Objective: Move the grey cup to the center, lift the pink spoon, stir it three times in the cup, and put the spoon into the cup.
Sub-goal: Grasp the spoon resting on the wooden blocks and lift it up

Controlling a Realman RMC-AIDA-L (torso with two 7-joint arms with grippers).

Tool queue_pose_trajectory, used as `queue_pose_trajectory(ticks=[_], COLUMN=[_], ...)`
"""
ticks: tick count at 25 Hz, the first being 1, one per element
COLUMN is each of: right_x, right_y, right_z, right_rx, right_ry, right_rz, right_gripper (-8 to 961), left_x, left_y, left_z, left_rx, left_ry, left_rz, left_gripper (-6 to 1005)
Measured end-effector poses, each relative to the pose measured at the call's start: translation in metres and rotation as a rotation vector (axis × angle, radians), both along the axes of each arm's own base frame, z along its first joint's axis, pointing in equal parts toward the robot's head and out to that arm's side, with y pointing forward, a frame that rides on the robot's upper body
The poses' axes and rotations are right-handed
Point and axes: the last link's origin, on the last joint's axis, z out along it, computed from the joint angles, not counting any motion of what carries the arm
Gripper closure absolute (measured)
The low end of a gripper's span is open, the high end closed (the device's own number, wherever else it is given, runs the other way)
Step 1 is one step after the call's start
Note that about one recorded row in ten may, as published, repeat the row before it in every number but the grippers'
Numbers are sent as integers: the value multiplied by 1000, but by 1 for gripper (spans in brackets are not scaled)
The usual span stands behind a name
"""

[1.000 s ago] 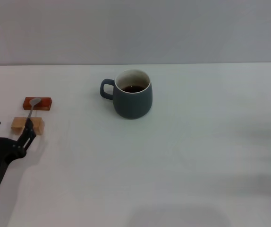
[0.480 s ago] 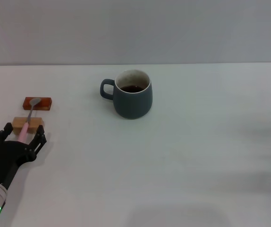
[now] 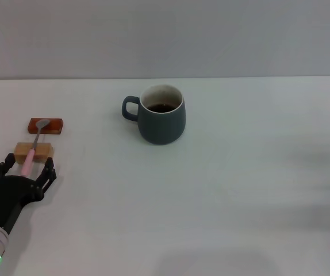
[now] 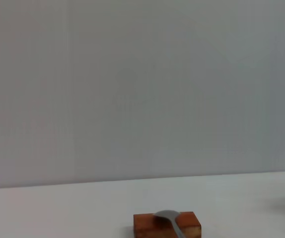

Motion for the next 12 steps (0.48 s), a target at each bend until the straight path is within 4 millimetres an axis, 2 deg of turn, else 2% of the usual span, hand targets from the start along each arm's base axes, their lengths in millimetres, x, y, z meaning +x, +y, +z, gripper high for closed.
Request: queue_pose_trajectory(ticks=[12], right_x=[-1], right_y=[3], right_z=[-1], right_rx=[-8], right_ry=[-3], right_rz=[1], right_gripper=[953], left_x=[1], left_y=[0], left_z=[-1], left_rx=[-4], left_ry=[12], left_rz=[-5], left_gripper=[156])
